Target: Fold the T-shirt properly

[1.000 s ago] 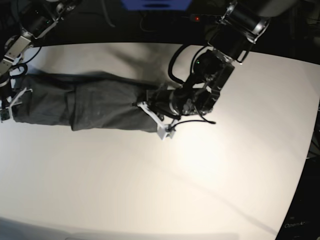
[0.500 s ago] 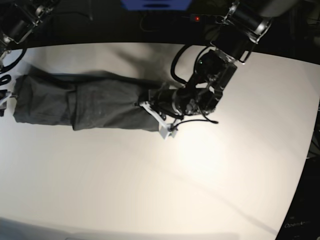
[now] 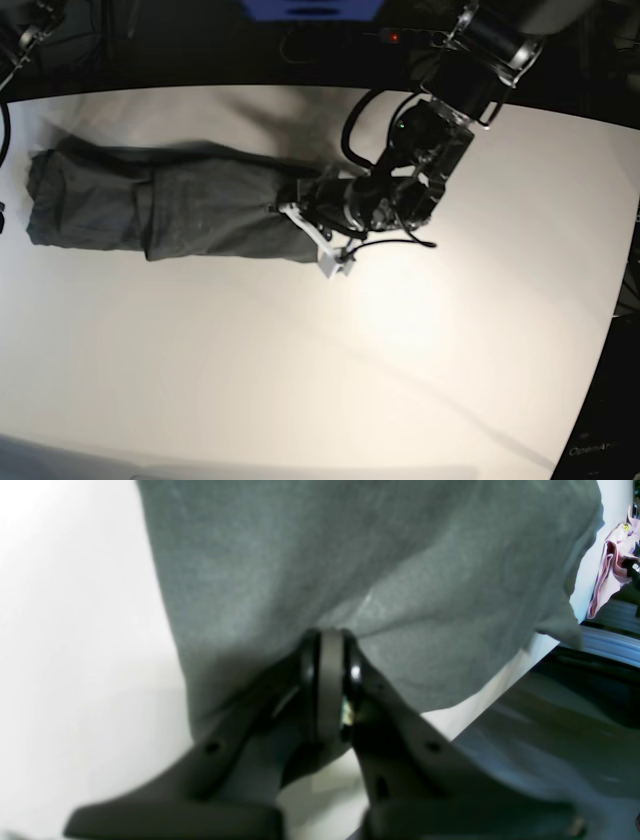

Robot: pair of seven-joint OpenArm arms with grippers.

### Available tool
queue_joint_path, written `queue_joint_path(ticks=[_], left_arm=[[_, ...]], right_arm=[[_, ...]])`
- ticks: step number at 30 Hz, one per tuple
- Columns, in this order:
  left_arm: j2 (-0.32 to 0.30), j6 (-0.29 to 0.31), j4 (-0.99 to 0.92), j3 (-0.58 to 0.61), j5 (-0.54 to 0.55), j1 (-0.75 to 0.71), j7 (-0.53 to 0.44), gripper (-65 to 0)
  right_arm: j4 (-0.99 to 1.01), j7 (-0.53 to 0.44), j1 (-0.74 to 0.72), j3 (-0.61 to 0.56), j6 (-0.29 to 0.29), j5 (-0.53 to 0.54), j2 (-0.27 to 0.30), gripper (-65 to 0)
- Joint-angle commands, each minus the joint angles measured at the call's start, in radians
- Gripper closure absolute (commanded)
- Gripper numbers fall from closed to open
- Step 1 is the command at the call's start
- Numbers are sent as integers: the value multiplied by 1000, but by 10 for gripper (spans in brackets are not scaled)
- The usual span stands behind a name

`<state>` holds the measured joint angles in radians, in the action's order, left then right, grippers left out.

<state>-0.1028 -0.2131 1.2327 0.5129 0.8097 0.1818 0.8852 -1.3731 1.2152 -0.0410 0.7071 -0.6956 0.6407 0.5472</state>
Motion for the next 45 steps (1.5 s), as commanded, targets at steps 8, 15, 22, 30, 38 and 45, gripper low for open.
queue_joint_path(ticks=[8, 15, 22, 30, 38, 45], left_arm=[[-44, -102, -32, 6, -160, -41, 90, -19], [-45, -102, -35, 6, -160, -43, 87, -19], [-61, -102, -37, 6, -160, -44, 87, -19], [-90, -102, -43, 5, -160, -43, 84, -19], [-102, -102, -43, -29, -160, -44, 88, -19], [-102, -101, -35, -75, -160, -60, 91, -19]], right_arm=[[107, -79, -3, -63, -3, 6, 17, -283], [165, -168, -1, -174, -3, 6, 34, -290], [165, -202, -1, -180, -3, 6, 38, -463], [169, -292, 13, -241, -3, 3, 38, -464], [338, -395, -13, -277, -3, 3, 61, -467], [401, -444, -27, -333, -3, 3, 66, -467]])
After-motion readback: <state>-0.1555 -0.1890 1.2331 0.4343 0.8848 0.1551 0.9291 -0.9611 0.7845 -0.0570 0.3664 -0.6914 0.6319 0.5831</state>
